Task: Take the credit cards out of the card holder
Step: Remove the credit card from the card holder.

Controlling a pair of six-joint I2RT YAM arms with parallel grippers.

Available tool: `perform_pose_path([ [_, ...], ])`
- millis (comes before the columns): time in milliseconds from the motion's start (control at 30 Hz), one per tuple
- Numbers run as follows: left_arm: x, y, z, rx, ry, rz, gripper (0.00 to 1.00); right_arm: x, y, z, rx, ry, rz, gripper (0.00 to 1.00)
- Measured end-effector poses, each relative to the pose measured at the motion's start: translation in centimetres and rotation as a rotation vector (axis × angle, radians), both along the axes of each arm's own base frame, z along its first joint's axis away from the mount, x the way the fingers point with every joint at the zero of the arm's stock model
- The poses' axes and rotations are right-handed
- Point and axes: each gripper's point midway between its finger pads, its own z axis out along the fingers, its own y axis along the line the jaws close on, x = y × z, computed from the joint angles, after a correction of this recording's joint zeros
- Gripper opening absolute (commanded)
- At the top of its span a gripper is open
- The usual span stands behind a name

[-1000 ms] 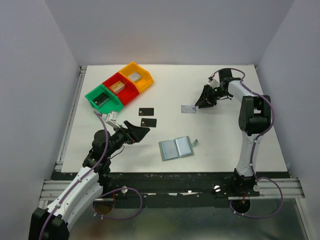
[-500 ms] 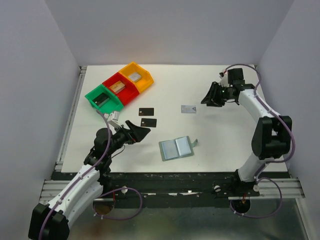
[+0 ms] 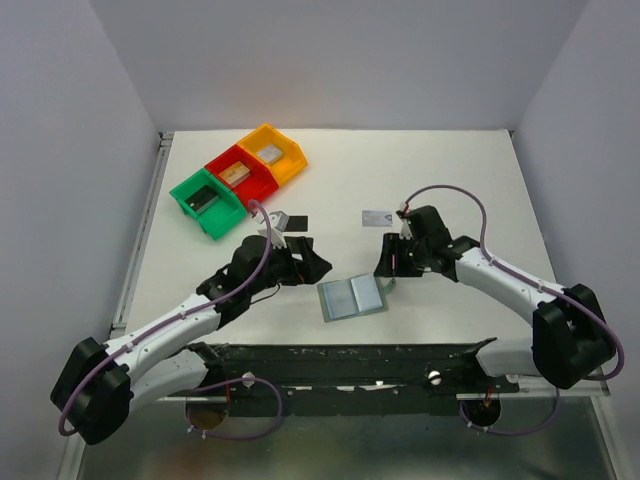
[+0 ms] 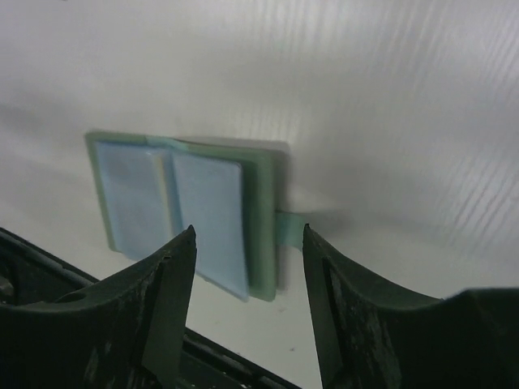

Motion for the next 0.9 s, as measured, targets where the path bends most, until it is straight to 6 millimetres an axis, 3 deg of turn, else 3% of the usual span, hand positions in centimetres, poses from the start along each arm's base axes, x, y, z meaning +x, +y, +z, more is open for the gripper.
perform_pose_path([
  [167, 0.3, 0.4, -0.9, 0.024, 0.013, 0.038, 0.99, -2.8, -2.4, -4.2, -0.092, 0.075, -0.041, 0.63],
  [500, 0.4, 0.4, -2.3, 0.049, 0.050, 0.046, 0.98, -1.6, -2.8, -4.1, -0.108, 0.029, -0.086, 0.64],
  [700, 0.5, 0.5, -2.5, 0.057, 0.054, 0.052, 0.98, -1.3, -3.3, -2.9, -0.112, -0.025, -0.109, 0.65],
  [900, 0.5, 0.5, -2.5, 0.063, 0.046, 0.047, 0.95, -1.5, -3.3, -4.1, -0.128, 0.013, -0.106, 0.60],
])
